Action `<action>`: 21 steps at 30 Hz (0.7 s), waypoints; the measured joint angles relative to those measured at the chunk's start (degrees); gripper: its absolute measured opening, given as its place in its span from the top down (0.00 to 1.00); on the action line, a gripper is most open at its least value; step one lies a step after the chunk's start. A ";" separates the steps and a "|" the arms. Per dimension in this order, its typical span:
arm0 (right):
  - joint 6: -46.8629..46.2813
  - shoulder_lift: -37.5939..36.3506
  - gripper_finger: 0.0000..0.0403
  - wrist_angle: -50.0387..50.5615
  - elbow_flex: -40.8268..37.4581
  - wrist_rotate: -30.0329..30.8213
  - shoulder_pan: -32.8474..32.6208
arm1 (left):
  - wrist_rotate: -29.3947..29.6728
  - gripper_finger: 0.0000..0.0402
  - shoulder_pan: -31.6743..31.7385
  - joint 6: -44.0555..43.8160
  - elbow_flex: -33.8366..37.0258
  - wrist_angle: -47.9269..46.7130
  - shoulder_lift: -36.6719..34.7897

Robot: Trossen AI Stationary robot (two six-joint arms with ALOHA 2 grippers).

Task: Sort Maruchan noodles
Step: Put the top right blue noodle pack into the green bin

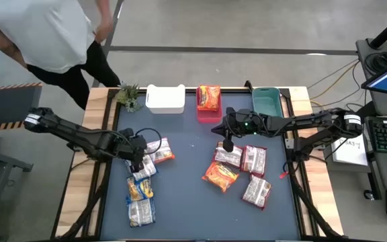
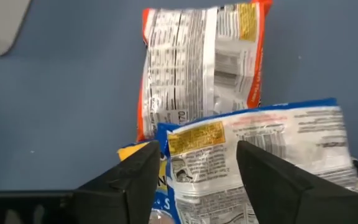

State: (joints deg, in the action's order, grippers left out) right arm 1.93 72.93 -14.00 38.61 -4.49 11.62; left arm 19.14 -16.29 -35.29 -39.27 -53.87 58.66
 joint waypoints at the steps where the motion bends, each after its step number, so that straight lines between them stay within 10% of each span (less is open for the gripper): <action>1: 0.00 0.00 0.98 -0.02 0.00 0.00 0.00 | 0.05 0.51 0.00 -0.19 0.90 0.62 -0.02; 21: 0.00 0.00 0.98 0.02 -0.02 -0.23 -0.02 | 0.93 0.61 -0.11 -13.01 7.92 8.44 -0.54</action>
State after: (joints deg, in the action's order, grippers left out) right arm 1.94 72.93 -13.98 38.59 -4.72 11.60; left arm 20.07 -16.40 -48.30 -31.35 -45.44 58.12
